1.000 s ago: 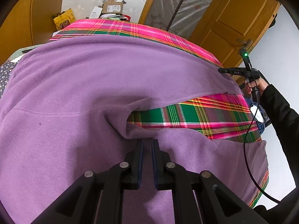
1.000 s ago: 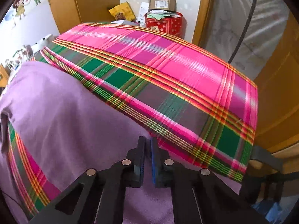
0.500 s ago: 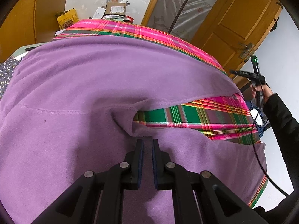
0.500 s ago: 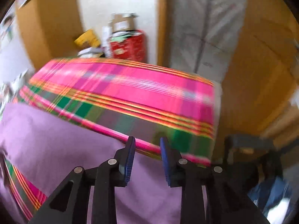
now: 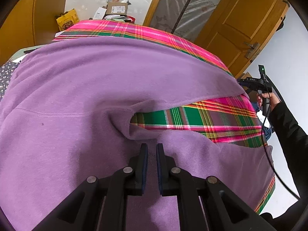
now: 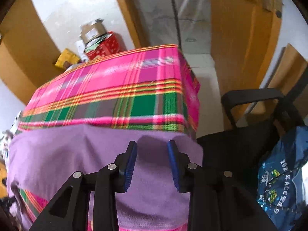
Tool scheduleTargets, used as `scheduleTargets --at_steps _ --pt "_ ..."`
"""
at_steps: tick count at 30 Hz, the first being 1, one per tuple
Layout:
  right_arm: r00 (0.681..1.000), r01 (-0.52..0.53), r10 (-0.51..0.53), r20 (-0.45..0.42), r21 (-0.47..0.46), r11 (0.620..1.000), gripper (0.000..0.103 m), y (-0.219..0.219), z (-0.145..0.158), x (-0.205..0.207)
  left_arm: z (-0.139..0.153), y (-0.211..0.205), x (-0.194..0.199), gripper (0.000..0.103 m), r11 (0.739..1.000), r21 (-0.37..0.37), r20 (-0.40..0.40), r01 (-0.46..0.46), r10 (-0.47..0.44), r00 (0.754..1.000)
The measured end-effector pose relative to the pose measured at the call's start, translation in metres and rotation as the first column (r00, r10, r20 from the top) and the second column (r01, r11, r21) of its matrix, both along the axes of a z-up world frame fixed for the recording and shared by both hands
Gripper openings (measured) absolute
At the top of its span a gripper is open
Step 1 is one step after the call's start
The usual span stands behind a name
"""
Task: Fold clothes
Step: 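Lift the held side edge with the right gripper toward the sweatshirt body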
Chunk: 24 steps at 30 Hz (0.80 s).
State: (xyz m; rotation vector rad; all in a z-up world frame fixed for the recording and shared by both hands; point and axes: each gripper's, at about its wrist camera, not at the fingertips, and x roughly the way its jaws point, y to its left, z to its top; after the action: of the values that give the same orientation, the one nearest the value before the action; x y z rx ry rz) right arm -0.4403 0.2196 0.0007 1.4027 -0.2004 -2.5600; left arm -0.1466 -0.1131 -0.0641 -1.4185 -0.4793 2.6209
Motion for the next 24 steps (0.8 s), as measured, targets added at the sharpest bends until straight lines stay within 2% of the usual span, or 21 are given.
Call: scheduleTargets --at_steps 2,4,7,8,10,11,12,19,22,24 --pt "0.998 0.052 -0.051 0.021 -0.02 0.998 0.038 0.009 -0.004 -0.002 0.0 -0.001 0.001 0.008 1.0 -0.002 0.002 -0.004 0.004 1.0" --pt "0.995 0.088 -0.086 0.057 -0.037 0.995 0.047 0.016 -0.011 -0.004 -0.002 -0.002 0.0 0.008 1.0 -0.004 0.007 -0.007 0.007 1.0" --pt "0.993 0.1 -0.092 0.073 -0.111 0.989 0.046 0.024 -0.016 -0.006 -0.003 -0.001 -0.002 0.008 1.0 -0.004 0.013 -0.004 0.004 1.0" --pt "0.994 0.096 -0.088 0.069 -0.129 0.987 0.036 0.024 -0.017 -0.006 -0.003 0.0 -0.003 0.008 1.0 -0.005 0.013 0.0 0.0 1.0" --pt "0.995 0.094 -0.092 0.036 -0.083 0.992 0.025 0.021 -0.011 -0.005 -0.002 0.001 -0.003 0.008 1.0 -0.005 0.012 0.006 -0.006 1.0" --pt "0.995 0.094 -0.093 0.018 -0.055 0.994 0.013 0.019 -0.008 -0.004 -0.002 0.001 -0.002 0.008 1.0 -0.006 0.012 0.006 -0.006 1.0" --pt "0.995 0.098 -0.098 0.004 -0.052 0.994 0.005 0.02 -0.005 -0.004 -0.001 0.001 -0.002 0.008 1.0 -0.007 0.012 0.007 -0.007 1.0" --pt "0.99 0.092 -0.091 -0.108 0.011 0.996 0.005 0.01 0.016 -0.007 -0.001 0.0 -0.002 0.008 1.0 -0.008 0.011 0.004 -0.003 1.0" --pt "0.99 0.106 -0.101 -0.103 0.043 0.993 0.013 0.007 0.017 -0.011 0.002 0.001 0.0 0.008 1.0 -0.007 0.002 0.006 -0.006 1.0" --pt "0.984 0.155 -0.147 -0.103 0.075 0.985 0.032 0.012 0.02 -0.007 0.004 -0.003 0.003 0.008 1.0 -0.008 -0.007 -0.001 0.001 1.0"
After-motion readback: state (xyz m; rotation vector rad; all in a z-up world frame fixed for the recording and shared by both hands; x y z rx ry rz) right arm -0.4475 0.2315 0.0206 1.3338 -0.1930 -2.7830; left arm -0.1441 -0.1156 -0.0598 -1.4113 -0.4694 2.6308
